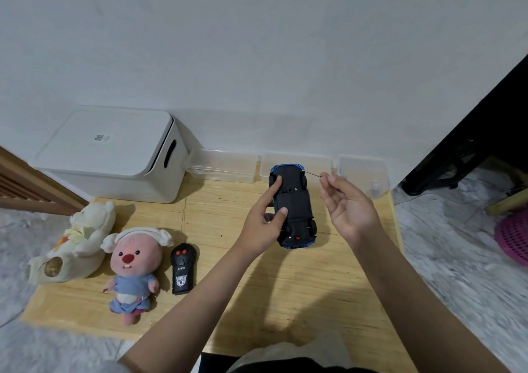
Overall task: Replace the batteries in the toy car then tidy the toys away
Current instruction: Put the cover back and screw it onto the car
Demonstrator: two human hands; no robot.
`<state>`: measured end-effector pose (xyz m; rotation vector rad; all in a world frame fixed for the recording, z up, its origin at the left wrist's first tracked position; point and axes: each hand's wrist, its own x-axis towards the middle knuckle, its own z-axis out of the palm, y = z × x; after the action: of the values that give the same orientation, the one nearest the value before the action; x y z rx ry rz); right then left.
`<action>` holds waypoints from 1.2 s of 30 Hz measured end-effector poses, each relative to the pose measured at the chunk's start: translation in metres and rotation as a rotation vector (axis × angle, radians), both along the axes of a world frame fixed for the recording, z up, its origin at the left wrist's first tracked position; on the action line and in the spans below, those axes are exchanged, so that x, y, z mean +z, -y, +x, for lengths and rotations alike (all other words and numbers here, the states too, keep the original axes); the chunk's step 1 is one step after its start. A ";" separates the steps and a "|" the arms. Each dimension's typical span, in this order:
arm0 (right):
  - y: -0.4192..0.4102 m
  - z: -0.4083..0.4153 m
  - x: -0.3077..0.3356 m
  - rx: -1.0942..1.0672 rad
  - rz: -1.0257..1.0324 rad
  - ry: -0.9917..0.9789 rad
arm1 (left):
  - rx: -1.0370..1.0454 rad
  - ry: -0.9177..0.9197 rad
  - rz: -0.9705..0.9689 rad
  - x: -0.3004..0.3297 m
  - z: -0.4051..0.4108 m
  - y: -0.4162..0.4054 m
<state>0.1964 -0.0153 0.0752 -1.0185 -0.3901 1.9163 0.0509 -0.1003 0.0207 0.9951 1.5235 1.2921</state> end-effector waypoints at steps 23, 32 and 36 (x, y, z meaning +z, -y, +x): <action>0.020 -0.008 -0.017 0.010 0.540 0.458 | -0.025 -0.009 0.040 0.003 0.002 -0.002; 0.019 -0.009 -0.018 -0.018 0.519 0.464 | -0.025 -0.027 0.048 0.003 0.002 -0.002; 0.018 -0.010 -0.019 -0.017 0.538 0.495 | -0.023 -0.030 0.041 0.002 0.002 -0.002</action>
<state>0.1866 -0.0335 0.0563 -1.1016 -1.1064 1.4023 0.0531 -0.0982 0.0231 1.0594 1.5091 1.3023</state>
